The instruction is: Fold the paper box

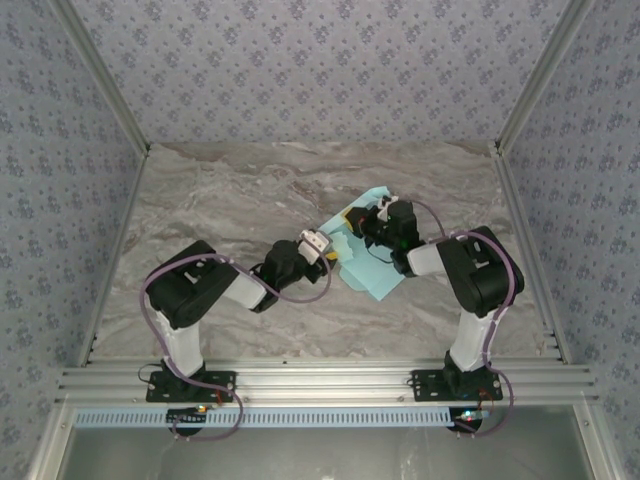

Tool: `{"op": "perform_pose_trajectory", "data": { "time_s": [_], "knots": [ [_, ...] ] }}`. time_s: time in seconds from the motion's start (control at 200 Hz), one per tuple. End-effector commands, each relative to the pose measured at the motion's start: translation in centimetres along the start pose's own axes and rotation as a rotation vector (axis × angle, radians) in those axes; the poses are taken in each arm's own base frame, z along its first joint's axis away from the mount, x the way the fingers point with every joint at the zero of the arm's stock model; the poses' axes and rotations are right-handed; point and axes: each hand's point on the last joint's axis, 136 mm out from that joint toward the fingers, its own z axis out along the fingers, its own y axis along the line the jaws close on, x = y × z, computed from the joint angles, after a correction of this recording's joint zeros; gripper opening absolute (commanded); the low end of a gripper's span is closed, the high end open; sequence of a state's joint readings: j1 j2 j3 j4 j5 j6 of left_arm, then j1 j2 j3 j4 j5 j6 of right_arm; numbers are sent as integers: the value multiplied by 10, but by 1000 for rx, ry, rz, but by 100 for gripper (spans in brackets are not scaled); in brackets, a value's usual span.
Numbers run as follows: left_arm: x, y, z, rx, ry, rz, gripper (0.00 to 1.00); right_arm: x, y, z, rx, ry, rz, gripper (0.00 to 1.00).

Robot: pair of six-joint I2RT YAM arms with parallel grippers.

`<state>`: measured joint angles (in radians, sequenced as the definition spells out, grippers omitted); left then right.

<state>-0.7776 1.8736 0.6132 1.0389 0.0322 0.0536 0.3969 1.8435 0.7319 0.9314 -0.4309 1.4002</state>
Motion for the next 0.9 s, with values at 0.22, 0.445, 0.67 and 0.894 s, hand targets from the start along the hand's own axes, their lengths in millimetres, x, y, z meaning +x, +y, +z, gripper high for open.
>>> {"op": "perform_pose_trajectory", "data": {
  "time_s": [0.22, 0.445, 0.67, 0.894],
  "knots": [
    [-29, 24, -23, -70, -106, -18, 60, 25, 28, -4, -65, 45, -42, 0],
    [-27, 47, -44, -118, -108, -5, 61, 35, 35, -4, -117, 90, -69, 0],
    [-26, 41, -38, -70, -81, 25, 61, 47, 28, 2, -122, 109, -66, 0],
    [-29, 44, -28, -112, -90, 32, 61, 59, 17, 9, -87, 113, -65, 0]
  ]
}}
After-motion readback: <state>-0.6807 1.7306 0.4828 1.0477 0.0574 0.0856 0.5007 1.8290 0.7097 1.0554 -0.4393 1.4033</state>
